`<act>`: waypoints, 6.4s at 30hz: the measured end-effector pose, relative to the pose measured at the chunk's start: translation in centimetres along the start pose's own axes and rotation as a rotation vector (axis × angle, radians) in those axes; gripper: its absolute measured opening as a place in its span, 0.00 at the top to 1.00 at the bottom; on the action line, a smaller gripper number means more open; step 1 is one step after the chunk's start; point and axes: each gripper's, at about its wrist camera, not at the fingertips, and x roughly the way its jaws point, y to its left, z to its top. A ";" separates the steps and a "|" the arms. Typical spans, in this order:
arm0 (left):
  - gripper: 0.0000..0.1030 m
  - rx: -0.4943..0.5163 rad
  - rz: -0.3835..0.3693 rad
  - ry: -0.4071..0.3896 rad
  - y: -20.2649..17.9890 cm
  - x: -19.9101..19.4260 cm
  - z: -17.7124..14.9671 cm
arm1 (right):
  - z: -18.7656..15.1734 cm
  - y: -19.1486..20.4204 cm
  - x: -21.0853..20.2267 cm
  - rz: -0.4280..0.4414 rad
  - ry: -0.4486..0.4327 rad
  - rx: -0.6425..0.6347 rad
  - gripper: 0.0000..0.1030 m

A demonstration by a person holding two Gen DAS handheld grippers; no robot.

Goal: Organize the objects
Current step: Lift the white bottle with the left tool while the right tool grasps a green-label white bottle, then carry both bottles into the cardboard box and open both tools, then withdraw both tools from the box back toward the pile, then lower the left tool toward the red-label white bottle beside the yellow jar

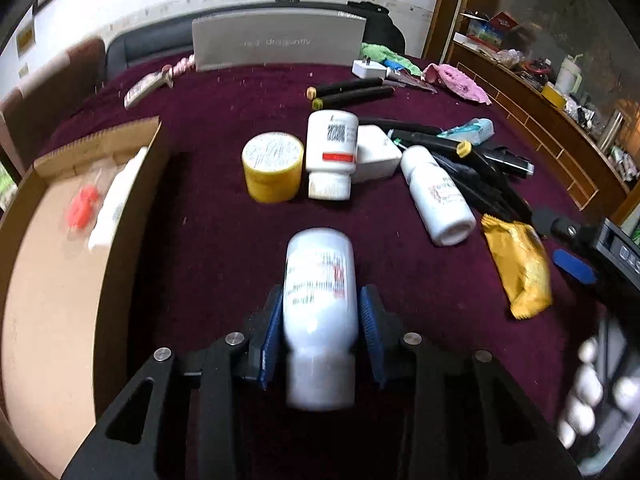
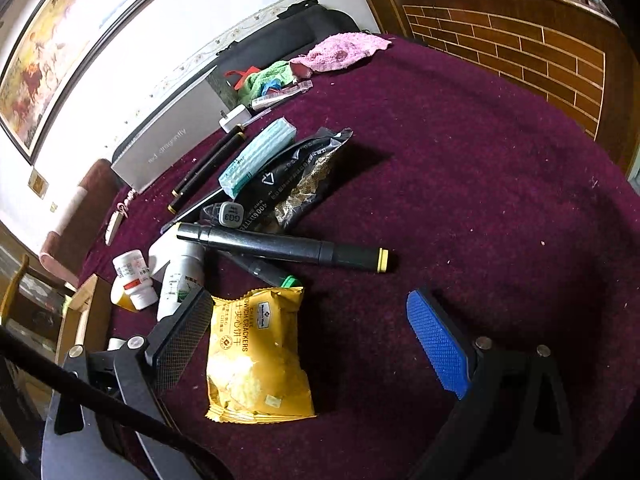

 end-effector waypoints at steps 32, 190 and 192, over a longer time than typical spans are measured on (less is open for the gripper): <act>0.72 -0.203 -0.201 -0.163 9.0 -8.5 -4.1 | 2.6 11.8 8.0 -0.070 0.336 -0.232 0.69; 0.56 0.185 0.108 0.101 -2.7 4.7 10.0 | 4.0 -2.6 1.8 0.144 0.018 0.129 0.39; 0.56 0.249 0.104 0.105 -3.8 3.2 8.9 | 4.0 -2.6 1.8 0.142 0.017 0.129 0.39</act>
